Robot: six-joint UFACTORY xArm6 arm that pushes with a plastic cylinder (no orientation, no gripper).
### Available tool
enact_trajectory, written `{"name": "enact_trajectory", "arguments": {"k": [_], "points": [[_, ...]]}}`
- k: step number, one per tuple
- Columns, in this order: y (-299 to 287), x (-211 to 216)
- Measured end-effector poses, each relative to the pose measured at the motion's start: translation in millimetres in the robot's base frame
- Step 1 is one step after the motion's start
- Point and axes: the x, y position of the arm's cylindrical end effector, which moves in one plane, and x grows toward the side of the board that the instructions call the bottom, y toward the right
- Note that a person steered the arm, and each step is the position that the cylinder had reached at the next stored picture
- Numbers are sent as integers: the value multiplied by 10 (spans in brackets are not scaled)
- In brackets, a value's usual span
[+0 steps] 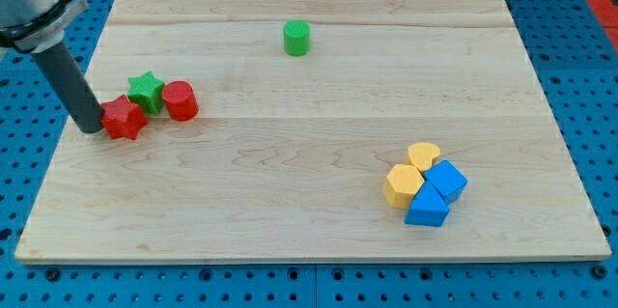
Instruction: Point your arm at the green circle
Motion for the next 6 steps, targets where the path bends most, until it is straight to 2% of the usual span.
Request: {"name": "enact_trajectory", "arguments": {"k": [2,3,5,6], "points": [[203,105],[331,530],[1775,564],[2638,305]]}}
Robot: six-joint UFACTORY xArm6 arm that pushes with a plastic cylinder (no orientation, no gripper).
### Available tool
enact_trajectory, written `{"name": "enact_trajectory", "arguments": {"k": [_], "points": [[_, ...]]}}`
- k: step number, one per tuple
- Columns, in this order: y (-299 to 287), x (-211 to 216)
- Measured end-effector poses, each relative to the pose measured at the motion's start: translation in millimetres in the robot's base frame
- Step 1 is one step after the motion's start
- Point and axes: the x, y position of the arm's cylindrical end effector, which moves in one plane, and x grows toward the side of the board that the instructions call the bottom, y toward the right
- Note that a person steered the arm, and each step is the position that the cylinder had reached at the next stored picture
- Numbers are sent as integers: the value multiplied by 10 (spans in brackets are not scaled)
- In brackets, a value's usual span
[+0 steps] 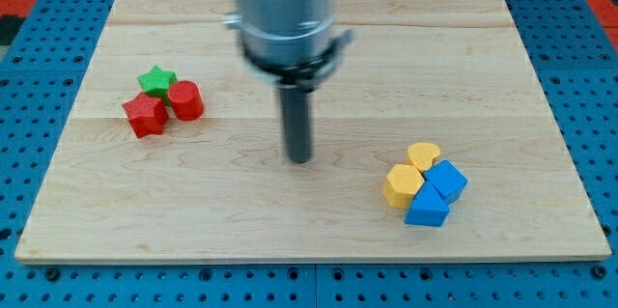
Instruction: Point your arm at the green circle
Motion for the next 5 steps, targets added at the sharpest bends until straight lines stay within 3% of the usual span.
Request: {"name": "enact_trajectory", "arguments": {"k": [1,5], "points": [[427,-403],[390,-1966]]}}
